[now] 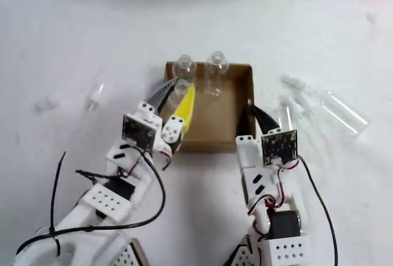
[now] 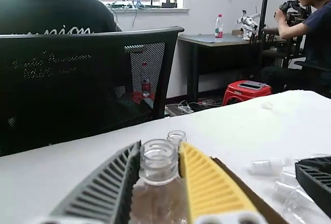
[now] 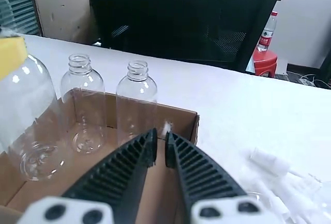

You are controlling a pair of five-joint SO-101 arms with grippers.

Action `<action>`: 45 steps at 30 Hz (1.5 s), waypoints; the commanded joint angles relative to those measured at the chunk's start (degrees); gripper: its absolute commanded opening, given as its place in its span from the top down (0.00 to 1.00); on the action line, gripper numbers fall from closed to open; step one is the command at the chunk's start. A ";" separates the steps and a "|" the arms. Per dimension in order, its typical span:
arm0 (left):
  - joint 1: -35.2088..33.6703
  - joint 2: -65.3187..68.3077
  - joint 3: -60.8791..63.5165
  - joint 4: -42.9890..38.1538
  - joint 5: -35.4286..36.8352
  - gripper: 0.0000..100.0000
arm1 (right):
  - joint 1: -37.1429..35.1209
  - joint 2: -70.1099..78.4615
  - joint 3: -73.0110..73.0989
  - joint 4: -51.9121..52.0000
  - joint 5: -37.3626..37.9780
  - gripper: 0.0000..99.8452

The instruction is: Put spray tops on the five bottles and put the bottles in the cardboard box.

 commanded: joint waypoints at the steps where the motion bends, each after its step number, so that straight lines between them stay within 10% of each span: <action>1: -0.48 -1.89 -0.09 -3.25 1.05 0.98 | 0.40 -0.31 0.53 -1.54 0.53 0.98; 9: -0.92 9.89 -5.10 -6.33 3.87 0.98 | 0.22 -0.31 0.53 -1.54 0.53 0.98; 17: 0.31 24.75 0.53 -34.37 2.64 0.98 | 0.40 -0.31 0.53 -1.54 0.53 0.98; 45: -1.98 35.47 -2.81 -34.99 2.20 0.95 | 0.22 -0.31 0.53 -1.54 0.62 0.98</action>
